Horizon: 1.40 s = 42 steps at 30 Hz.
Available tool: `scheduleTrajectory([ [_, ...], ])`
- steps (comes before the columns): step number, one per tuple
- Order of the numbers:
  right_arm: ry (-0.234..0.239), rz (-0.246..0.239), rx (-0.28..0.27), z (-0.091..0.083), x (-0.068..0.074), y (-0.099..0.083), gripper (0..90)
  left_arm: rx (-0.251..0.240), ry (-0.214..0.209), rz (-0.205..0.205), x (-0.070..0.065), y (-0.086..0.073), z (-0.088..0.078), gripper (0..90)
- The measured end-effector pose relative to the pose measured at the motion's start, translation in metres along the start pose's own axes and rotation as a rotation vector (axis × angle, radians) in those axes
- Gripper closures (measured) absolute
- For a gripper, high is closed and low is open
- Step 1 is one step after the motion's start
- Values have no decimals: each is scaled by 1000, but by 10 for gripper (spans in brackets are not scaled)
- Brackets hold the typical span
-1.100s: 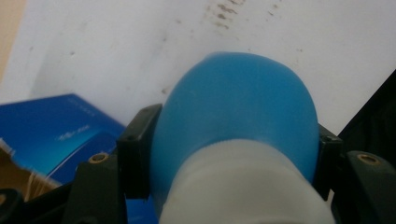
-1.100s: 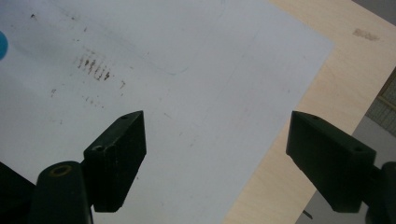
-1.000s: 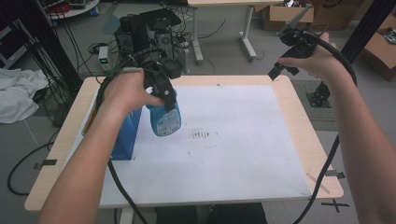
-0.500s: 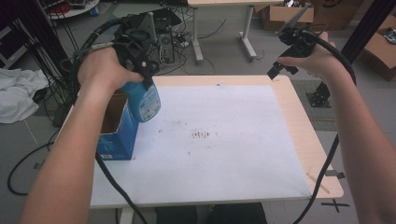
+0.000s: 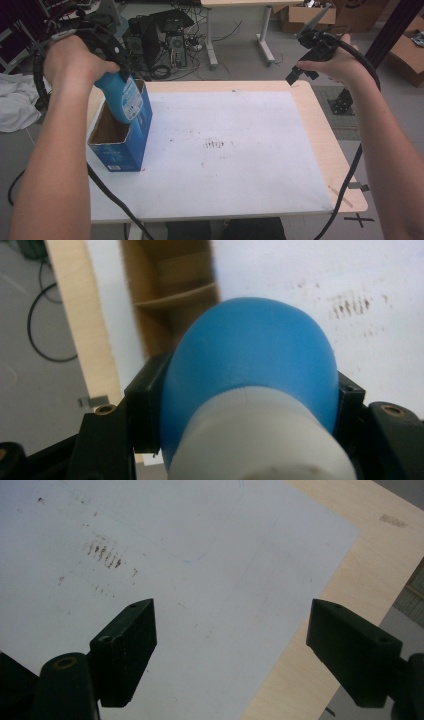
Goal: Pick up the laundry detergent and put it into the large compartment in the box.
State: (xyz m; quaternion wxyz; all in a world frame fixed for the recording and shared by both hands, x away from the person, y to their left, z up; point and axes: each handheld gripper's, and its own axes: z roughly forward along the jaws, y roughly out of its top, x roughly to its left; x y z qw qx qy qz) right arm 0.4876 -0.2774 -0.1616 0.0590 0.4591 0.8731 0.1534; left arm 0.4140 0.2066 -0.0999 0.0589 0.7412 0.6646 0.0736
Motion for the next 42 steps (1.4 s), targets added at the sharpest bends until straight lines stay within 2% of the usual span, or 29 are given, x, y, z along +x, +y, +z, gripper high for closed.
scheduleTrajectory([
  [7, 1, 1, 4, 0, -2, -1, 202, 0, 12, -95, 25, -7, 1, 366],
  [15, 2, 2, 1, 0, -4, -2, 202, 5, 30, -145, 41, -13, 5, 367],
  [28, -2, -1, 8, 1, -6, -3, 200, 25, 14, -167, 46, -13, 24, 368],
  [42, 2, -7, 7, 3, -5, -4, 201, 63, -20, -184, 47, -14, 70, 368],
])
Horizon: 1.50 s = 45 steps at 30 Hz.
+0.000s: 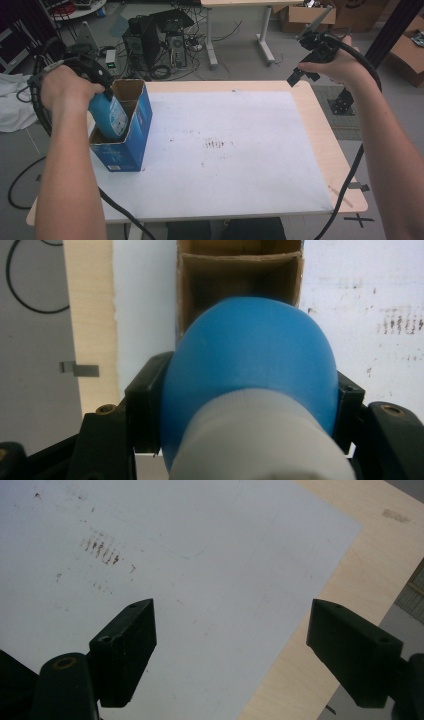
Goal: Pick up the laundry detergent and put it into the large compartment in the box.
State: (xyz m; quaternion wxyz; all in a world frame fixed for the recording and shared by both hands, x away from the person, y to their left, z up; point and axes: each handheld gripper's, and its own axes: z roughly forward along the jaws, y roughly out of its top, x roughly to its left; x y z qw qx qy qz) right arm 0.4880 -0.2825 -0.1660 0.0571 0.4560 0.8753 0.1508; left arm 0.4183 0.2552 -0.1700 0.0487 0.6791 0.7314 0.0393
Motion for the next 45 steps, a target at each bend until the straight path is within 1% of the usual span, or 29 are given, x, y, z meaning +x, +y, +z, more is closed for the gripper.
scheduleTrajectory([
  [3, 1, 3, -1, 0, -1, -1, 201, 16, -2, -4, 0, 1, 11, 368],
  [4, 3, 5, -2, 0, -1, -1, 200, 21, 2, 2, -1, 1, 14, 368],
  [6, 4, 4, 2, 1, -2, -2, 201, 27, 5, 2, -1, 1, 20, 369],
  [12, 6, 9, 2, 3, -3, -2, 201, 49, 16, -9, 1, 0, 38, 369],
  [19, 7, 6, 6, 5, -4, -2, 201, 76, 13, -17, 3, -1, 56, 369],
  [23, 6, 7, 6, 5, -5, -3, 201, 84, 25, -21, 2, -1, 64, 369],
  [29, 9, 11, 6, 7, -7, -4, 201, 102, 30, -20, -1, 0, 75, 370],
  [30, 9, 13, 6, 7, -7, -4, 201, 96, 33, -25, -2, 0, 77, 370],
  [32, 9, 9, 7, 7, -7, -4, 201, 106, 41, -19, -4, 0, 80, 370],
  [36, 10, 9, 6, 7, -8, -5, 201, 111, 62, -17, -5, 1, 85, 370],
  [38, 11, 11, 5, 7, -9, -6, 201, 119, 61, -20, -6, 1, 87, 370],
  [41, 12, 17, 6, 8, -10, -6, 201, 115, 55, -31, -6, 1, 90, 370],
  [45, 15, 15, 9, 9, -10, -6, 201, 120, 62, -27, -7, 1, 94, 370],
])
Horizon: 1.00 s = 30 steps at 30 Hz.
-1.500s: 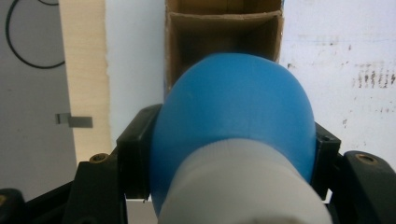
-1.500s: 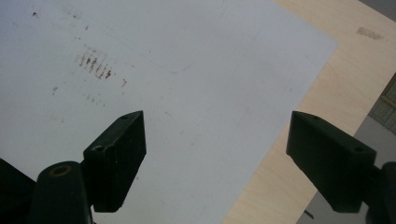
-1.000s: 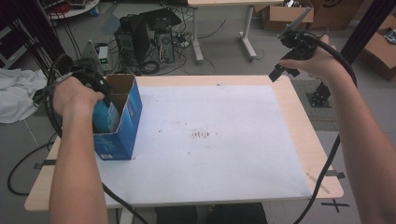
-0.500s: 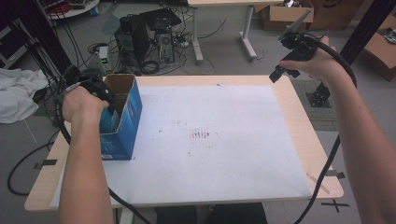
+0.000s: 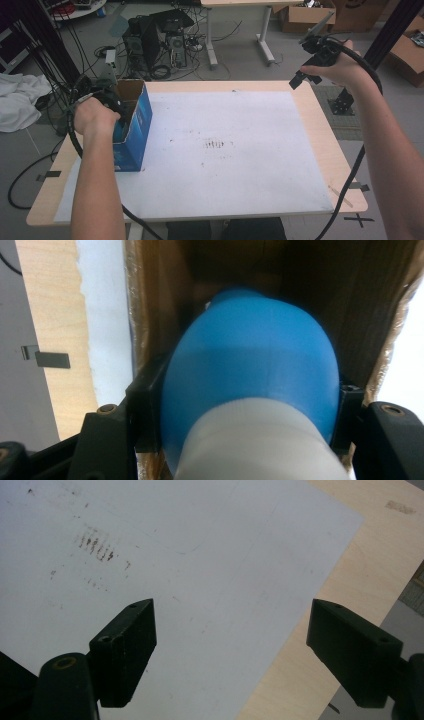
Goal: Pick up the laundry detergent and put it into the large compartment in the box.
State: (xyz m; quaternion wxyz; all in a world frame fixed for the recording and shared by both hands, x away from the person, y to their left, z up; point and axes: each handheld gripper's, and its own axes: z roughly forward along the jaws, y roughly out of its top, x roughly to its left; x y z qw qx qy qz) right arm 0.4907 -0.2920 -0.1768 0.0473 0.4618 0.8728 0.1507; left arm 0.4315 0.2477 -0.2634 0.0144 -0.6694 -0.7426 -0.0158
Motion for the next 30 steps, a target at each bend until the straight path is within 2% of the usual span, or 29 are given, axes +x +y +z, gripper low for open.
scheduleTrajectory([
  [6, 0, 0, -2, 0, 0, 1, 200, 5, 2, -2, 1, 0, 5, 370],
  [13, 2, -2, -2, 2, 0, 0, 200, 8, 23, 9, -3, 1, 7, 370],
  [17, 2, -2, 1, 3, -1, 0, 200, 9, 16, 6, -3, 1, 9, 370],
  [23, 4, 0, 0, 3, -1, 0, 201, 30, 18, 9, -4, 3, 20, 369],
  [30, 2, 8, 3, 4, -2, 1, 199, 27, 19, 11, -4, 4, 20, 368],
])
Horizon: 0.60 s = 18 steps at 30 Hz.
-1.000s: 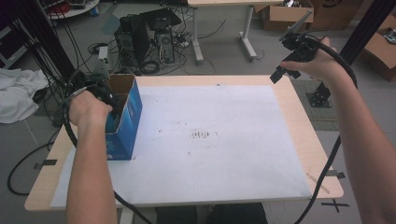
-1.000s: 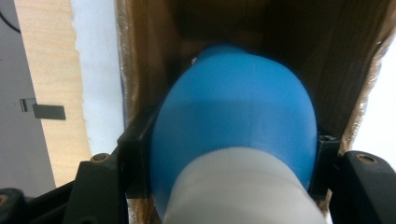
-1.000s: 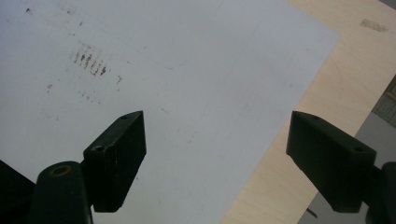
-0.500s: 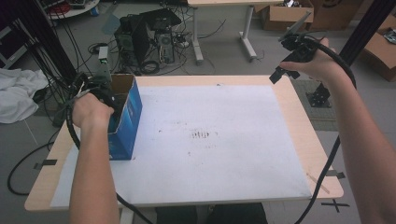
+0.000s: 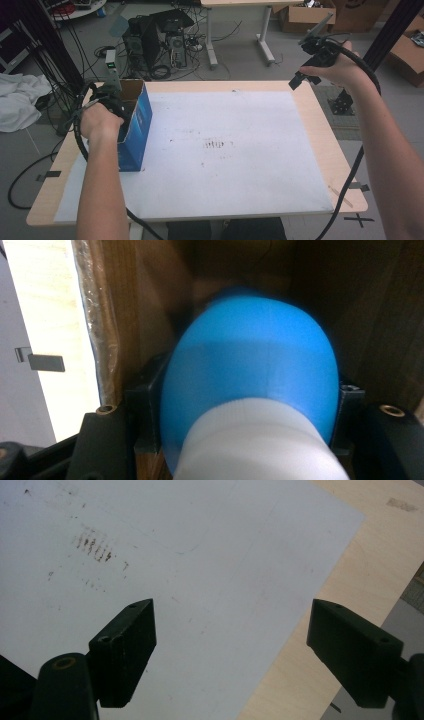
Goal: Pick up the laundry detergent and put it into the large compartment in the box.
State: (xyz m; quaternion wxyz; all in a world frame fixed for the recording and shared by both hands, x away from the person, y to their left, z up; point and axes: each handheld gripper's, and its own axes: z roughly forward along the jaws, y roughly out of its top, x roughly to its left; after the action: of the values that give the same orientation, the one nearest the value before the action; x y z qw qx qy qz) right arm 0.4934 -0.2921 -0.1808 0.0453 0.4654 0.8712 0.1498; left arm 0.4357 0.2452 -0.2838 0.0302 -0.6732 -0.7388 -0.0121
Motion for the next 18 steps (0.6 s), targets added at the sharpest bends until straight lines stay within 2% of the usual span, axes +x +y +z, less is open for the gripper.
scheduleTrajectory([
  [18, 1, -13, 8, 1, 4, 2, 200, -12, 9, 1, -1, -1, -1, 360],
])
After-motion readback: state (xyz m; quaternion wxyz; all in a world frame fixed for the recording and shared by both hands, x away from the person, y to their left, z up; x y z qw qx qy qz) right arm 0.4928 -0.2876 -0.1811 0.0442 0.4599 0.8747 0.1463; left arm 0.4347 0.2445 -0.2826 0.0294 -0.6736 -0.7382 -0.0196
